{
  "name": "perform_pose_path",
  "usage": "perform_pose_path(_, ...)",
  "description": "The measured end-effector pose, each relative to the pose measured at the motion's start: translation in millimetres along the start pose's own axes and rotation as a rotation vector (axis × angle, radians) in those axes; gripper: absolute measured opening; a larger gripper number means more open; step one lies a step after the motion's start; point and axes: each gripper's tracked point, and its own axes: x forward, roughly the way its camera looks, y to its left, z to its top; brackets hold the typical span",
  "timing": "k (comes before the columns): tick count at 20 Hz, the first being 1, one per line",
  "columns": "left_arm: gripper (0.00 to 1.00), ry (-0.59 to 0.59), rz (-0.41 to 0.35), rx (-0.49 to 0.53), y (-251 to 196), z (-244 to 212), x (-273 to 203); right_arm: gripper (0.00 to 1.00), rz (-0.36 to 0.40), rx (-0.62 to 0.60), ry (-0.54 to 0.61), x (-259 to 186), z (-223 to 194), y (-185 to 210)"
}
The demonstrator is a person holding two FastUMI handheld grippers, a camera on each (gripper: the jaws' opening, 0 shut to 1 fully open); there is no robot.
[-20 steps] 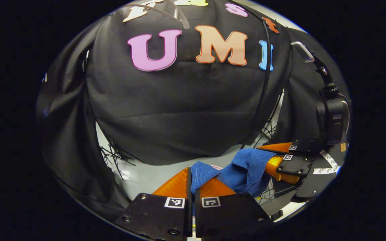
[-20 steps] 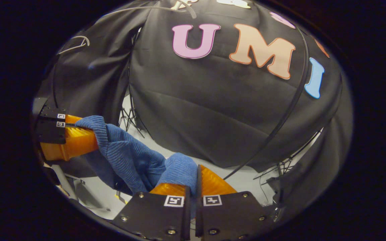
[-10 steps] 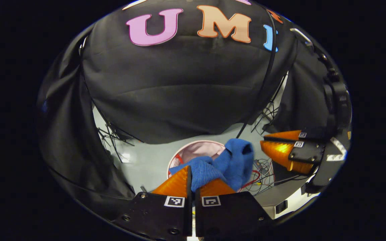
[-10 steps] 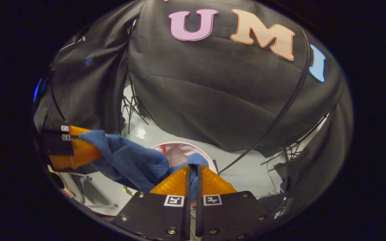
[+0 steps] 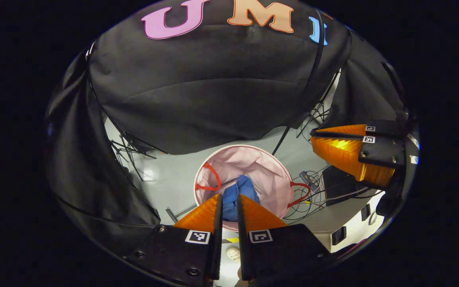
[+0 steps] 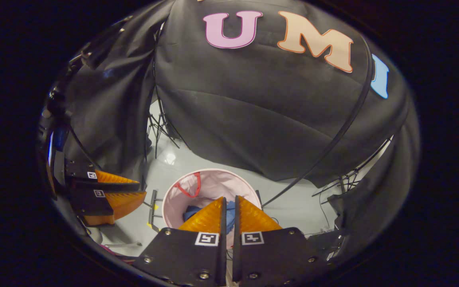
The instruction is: Grasp the clothes on the hanger with both hands and then place them into the laundry hamper below.
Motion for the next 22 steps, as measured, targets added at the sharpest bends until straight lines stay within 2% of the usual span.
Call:
perform_pose_path(13,0.22,-0.079,0.009,0.006,1.9,22.7,-20.6,0.07,-0.006,0.025,-0.034,-14.6,9.8,1.0)
perform_pose_path(17,0.22,-0.161,0.01,-0.004,3.5,50.1,-38.9,0.07,-0.023,0.026,-0.082,-25.0,28.7,-5.6)
perform_pose_path(22,0.22,-0.311,0.017,0.002,1.9,106.9,-78.7,0.07,-0.045,0.044,-0.207,-58.5,81.9,-14.6)
